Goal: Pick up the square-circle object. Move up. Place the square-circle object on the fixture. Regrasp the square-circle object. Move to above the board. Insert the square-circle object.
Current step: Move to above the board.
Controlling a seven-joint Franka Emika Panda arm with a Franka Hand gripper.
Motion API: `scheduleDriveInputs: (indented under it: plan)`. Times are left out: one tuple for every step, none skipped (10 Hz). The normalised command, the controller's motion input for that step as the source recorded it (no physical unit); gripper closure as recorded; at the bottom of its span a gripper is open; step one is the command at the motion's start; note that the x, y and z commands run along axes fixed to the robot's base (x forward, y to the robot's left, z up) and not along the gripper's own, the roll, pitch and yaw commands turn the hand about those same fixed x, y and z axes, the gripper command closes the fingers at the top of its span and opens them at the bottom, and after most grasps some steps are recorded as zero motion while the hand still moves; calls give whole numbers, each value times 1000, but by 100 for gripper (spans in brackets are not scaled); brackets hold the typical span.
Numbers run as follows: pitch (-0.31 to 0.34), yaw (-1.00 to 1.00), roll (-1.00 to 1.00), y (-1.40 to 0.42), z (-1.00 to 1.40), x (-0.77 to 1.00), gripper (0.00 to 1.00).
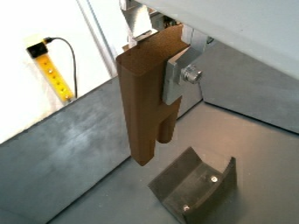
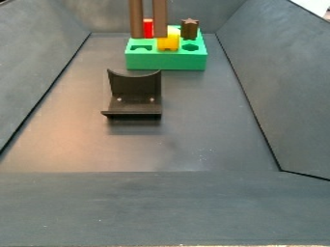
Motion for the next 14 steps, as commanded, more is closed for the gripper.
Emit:
scheduleDriveInputs:
  plan:
    - [7, 1000, -280, -1000, 240, -368, 100]
    - [-10, 1000, -271, -1000, 248, -361, 100]
    - [-24, 1000, -271, -1000, 248, -355, 100]
    - [-46, 1000, -259, -1000, 261, -354, 100]
    - [-63, 1000, -249, -1000, 265, -352, 100]
    - [-73, 1000, -243, -1000, 268, -348, 100]
    - [-88, 1000, -229, -982, 278, -327, 100]
    - [-100, 1000, -218, -734, 218, -231, 100]
    - [-114, 1000, -198, -365, 125, -100, 100]
    - [-124, 1000, -194, -195, 75, -40, 100]
    - [-144, 1000, -174, -101, 41, -41, 100]
    - [-155, 1000, -169, -70, 30, -39, 100]
    - [-182, 1000, -158, -20, 9, -35, 100]
    - [-212, 1000, -144, -5, 1, -47, 100]
